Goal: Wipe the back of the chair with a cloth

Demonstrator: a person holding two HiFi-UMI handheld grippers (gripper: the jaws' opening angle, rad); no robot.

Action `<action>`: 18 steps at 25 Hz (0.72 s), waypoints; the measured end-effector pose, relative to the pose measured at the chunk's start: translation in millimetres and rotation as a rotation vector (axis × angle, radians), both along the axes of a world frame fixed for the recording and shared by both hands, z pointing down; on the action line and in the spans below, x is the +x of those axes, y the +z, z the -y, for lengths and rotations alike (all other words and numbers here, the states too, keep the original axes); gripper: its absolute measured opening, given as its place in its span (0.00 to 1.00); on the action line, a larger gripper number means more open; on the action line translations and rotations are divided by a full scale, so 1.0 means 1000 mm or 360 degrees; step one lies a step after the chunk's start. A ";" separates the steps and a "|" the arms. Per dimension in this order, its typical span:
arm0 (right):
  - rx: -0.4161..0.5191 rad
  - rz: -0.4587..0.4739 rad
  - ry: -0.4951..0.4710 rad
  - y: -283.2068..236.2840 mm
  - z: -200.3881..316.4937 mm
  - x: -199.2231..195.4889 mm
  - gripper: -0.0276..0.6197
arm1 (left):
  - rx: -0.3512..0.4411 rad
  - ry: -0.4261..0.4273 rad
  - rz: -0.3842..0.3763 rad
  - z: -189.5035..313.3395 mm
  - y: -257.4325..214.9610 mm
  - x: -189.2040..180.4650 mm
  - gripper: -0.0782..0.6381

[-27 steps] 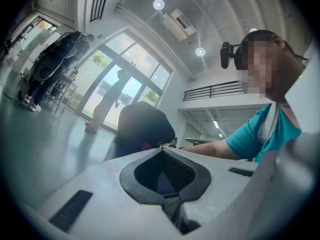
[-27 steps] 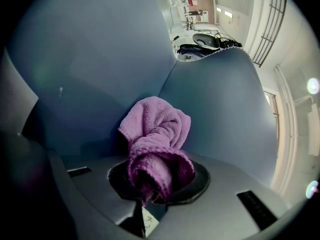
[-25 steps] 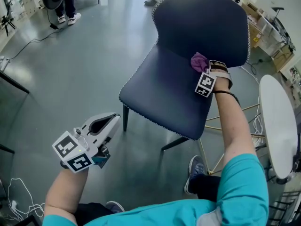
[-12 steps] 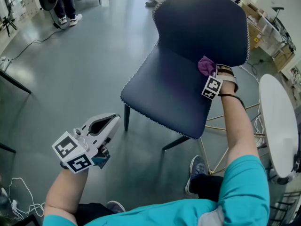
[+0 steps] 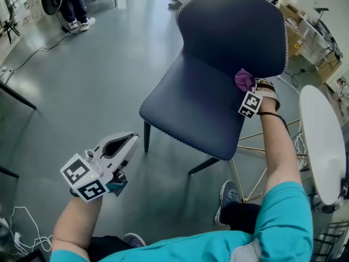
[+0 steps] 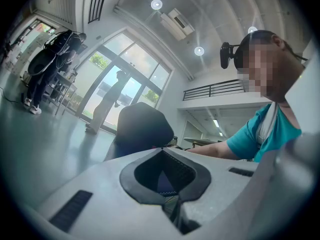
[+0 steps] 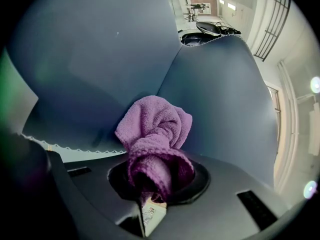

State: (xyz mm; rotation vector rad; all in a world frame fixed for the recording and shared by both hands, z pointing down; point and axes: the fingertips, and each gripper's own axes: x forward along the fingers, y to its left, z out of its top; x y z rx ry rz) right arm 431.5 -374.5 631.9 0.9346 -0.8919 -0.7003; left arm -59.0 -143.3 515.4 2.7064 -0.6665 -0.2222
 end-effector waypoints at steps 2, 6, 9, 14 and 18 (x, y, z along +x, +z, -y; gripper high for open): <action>-0.0004 -0.0004 0.0009 0.000 -0.004 0.005 0.13 | 0.0000 0.0003 0.0001 0.000 0.000 0.001 0.11; -0.0014 -0.0026 0.0015 0.002 -0.010 0.015 0.13 | 0.0001 0.0002 0.0000 -0.002 0.000 0.002 0.11; -0.0019 -0.0029 0.0037 0.003 -0.015 0.020 0.13 | 0.0001 -0.0002 0.0000 -0.004 0.000 0.000 0.11; -0.0043 -0.0037 0.0143 0.006 -0.030 0.045 0.13 | 0.0000 -0.0008 0.0011 -0.006 -0.001 -0.002 0.11; 0.0010 0.0110 0.0213 0.005 -0.040 0.051 0.13 | 0.0014 -0.0020 0.0017 -0.003 -0.001 -0.005 0.11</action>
